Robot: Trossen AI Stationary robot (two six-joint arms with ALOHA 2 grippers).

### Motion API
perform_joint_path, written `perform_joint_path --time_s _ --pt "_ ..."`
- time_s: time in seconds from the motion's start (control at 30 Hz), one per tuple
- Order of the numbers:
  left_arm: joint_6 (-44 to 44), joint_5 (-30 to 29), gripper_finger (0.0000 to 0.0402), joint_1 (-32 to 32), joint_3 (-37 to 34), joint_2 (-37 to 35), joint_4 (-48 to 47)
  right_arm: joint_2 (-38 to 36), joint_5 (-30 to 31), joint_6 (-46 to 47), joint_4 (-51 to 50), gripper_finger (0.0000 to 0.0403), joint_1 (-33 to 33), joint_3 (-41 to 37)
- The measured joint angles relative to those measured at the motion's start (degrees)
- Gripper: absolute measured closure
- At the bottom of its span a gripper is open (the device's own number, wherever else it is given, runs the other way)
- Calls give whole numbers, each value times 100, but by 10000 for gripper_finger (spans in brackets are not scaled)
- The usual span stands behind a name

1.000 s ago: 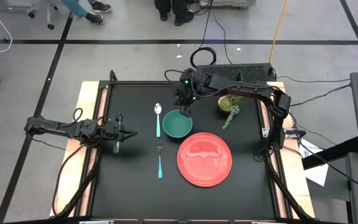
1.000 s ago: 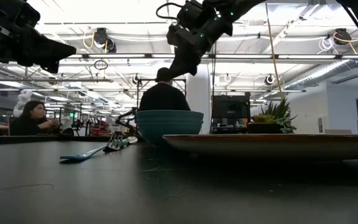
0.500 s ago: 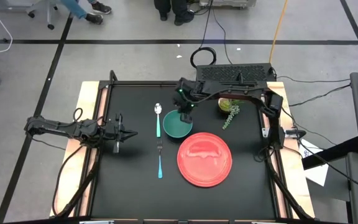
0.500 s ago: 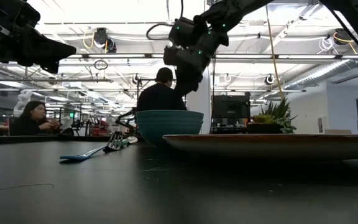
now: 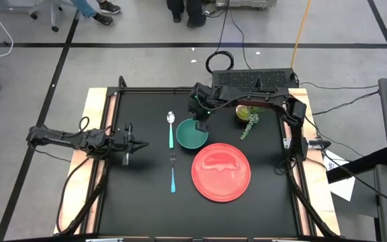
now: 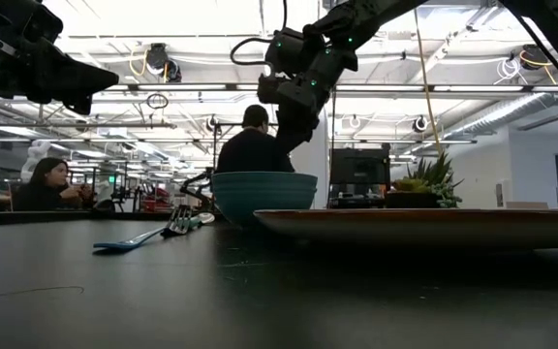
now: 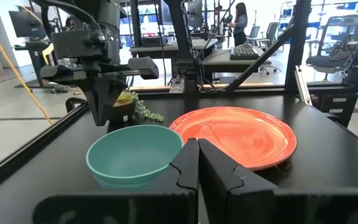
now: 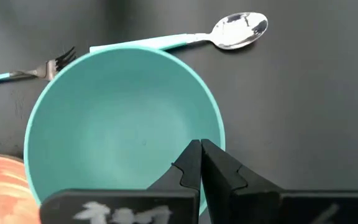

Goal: Set table place
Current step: Put the green bowl on the orange plate

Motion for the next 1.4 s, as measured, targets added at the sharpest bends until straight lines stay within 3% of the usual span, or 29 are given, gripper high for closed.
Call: perform_joint_path --time_s 0.4,1.0,1.4 --pt "0 2 392 0 0 0 0 -2 -20 -11 28 388 22 0" --pt "0 2 392 0 0 1 -2 -2 -44 35 -94 208 26 -2" --pt "0 2 392 0 0 1 -2 -2 -38 96 -381 193 26 -2"
